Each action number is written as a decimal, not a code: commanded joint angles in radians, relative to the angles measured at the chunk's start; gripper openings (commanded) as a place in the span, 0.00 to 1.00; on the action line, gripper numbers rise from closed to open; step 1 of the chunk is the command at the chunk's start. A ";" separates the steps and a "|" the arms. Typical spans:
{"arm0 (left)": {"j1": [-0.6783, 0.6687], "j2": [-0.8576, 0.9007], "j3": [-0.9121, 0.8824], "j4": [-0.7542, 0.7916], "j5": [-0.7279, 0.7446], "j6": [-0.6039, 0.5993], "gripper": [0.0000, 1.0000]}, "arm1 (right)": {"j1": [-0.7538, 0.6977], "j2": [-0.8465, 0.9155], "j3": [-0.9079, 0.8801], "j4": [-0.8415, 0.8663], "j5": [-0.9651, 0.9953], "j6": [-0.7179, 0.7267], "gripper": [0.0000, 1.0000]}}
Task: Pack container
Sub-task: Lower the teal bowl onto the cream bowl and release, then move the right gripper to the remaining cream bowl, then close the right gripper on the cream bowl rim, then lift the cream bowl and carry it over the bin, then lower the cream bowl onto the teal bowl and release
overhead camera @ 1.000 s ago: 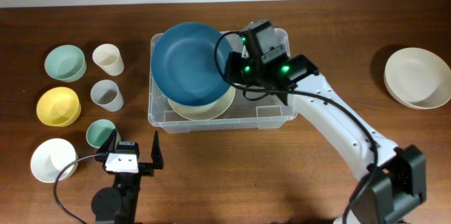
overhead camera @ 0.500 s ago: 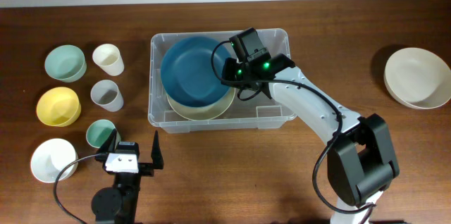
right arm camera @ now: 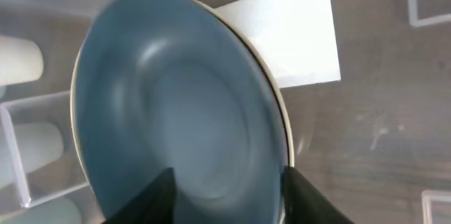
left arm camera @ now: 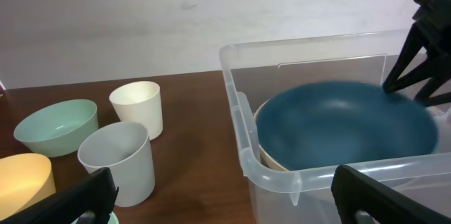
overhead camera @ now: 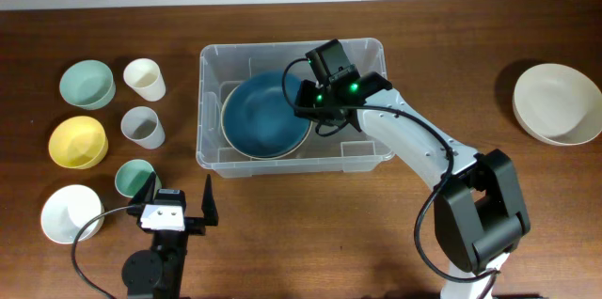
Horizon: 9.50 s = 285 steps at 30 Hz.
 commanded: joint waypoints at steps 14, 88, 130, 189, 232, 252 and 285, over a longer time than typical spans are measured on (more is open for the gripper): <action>0.006 -0.008 -0.003 -0.005 0.000 -0.006 1.00 | -0.001 -0.006 0.065 -0.053 0.095 -0.113 0.26; 0.006 -0.008 -0.003 -0.005 0.000 -0.006 0.99 | -0.972 0.032 0.911 -1.097 0.396 -0.112 0.99; 0.006 -0.008 -0.003 -0.005 0.000 -0.006 0.99 | -1.267 0.188 0.108 -0.259 0.036 -0.169 0.99; 0.006 -0.008 -0.003 -0.005 0.000 -0.006 0.99 | -1.269 0.254 0.114 -0.092 0.000 -0.149 0.04; 0.006 -0.008 -0.003 -0.005 0.000 -0.006 0.99 | -0.126 -0.013 0.460 -0.343 -0.063 -0.278 0.04; 0.006 -0.008 -0.003 -0.005 0.000 -0.006 0.99 | -0.090 0.186 0.417 -0.362 -0.126 -0.214 0.04; 0.006 -0.008 -0.003 -0.005 0.000 -0.006 0.99 | -0.090 0.280 0.434 -0.402 -0.155 -0.246 0.57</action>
